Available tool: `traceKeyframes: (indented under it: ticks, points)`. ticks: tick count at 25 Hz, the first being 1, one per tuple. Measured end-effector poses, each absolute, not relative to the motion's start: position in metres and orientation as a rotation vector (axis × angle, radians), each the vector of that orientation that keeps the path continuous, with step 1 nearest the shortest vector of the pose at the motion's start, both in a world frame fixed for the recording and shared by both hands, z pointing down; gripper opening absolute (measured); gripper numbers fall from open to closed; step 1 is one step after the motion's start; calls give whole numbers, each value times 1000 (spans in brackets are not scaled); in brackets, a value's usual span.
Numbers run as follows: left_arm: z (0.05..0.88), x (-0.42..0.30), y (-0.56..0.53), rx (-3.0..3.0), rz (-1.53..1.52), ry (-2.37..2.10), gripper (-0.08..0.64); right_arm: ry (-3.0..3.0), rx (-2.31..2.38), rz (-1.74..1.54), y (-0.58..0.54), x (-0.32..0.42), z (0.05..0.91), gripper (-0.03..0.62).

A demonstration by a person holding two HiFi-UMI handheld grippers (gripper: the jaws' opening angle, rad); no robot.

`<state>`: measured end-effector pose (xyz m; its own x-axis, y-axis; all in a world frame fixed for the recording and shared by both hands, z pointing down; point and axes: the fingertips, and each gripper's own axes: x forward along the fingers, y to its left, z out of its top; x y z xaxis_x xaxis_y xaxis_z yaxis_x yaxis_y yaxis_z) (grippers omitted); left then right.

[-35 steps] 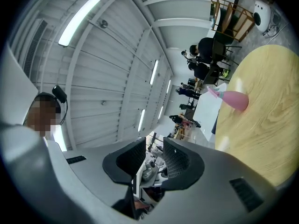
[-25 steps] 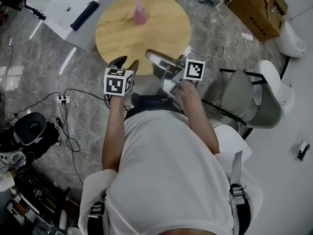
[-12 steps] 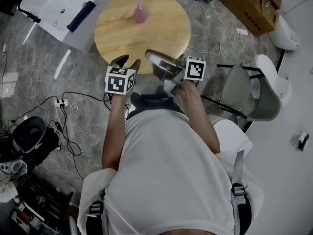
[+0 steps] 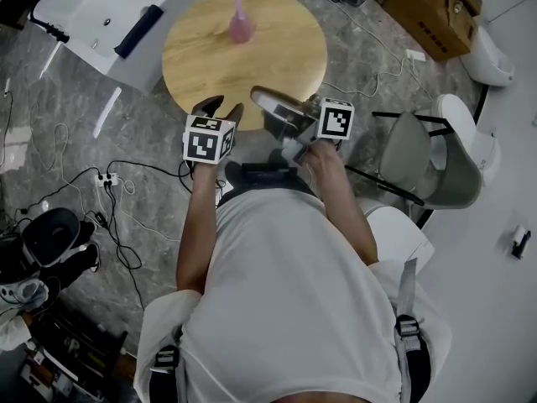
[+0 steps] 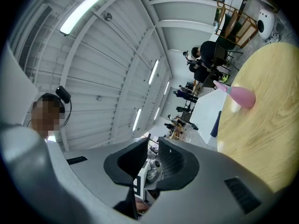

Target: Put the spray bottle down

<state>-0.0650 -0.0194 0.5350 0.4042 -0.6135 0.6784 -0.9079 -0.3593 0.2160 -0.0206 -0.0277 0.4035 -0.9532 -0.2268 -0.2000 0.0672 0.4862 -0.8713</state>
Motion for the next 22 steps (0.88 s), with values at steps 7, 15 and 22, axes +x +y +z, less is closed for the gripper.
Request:
traceKeyframes:
  ticks: [7,15,22]
  points:
    - [538,-69,-24,2094,679,-1276,202,2447,-126,-1461,-32,-29,403,75]
    - [539,-68,-26,2090,690,-1271,202,2436,-128,-1489,-33,-29,405,75]
    - [537,-66,-23,2098,695,-1274,202,2434,-124,-1503,-28,-29,405,75]
